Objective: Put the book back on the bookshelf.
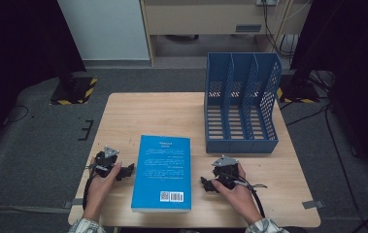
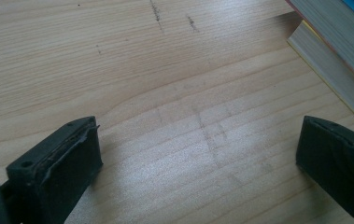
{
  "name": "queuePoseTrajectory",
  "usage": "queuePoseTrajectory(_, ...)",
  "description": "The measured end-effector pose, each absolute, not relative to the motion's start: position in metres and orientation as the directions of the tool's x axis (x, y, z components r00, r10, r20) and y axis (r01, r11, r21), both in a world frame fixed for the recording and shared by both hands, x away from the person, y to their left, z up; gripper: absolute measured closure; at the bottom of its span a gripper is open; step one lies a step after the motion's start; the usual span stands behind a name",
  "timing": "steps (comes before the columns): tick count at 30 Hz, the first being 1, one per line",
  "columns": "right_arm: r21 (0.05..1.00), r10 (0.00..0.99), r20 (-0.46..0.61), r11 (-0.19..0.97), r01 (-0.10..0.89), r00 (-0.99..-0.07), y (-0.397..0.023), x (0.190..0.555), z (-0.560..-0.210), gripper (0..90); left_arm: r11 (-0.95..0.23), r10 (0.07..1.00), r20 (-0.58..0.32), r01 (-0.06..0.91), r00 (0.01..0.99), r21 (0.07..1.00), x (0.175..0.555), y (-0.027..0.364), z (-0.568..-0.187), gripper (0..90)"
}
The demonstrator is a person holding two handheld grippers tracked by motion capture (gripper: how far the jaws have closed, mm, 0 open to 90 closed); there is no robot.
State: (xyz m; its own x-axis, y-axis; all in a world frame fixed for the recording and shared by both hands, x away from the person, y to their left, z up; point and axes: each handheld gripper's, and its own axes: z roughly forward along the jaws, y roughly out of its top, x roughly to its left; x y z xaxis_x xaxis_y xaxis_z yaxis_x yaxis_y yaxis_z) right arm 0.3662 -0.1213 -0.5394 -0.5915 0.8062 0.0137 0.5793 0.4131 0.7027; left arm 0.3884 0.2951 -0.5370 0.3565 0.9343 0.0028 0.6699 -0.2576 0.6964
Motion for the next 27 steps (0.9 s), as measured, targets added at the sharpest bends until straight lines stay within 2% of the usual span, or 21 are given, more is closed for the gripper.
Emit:
queuePoseTrajectory(10,0.701,0.785,0.019,0.431,0.568,-0.619,-0.118,0.37,-0.539,0.7,-0.269,0.929,0.002,0.669,0.371,0.693,0.387,0.296,-0.536,0.0)
queuePoseTrajectory(14,0.699,0.789,0.024,0.426,0.574,-0.614,-0.12,0.37,-0.537,6.0,-0.265,0.924,-0.021,0.679,0.383,0.685,0.385,0.297,-0.533,1.9)
queuePoseTrajectory(15,0.695,0.794,0.067,0.398,0.599,-0.605,-0.122,0.37,-0.532,8.5,-0.258,0.927,-0.025,0.686,0.374,0.68,0.383,0.297,-0.532,2.1)
queuePoseTrajectory(22,0.723,0.78,0.059,0.397,0.565,-0.623,-0.122,0.361,-0.514,8.7,-0.262,0.928,-0.006,0.662,0.373,0.703,0.371,0.298,-0.514,4.5)
queuePoseTrajectory(27,0.762,0.761,0.061,0.383,0.523,-0.646,-0.122,0.35,-0.495,9.2,-0.233,0.929,-0.035,0.655,0.368,0.719,0.364,0.3,-0.499,4.5)
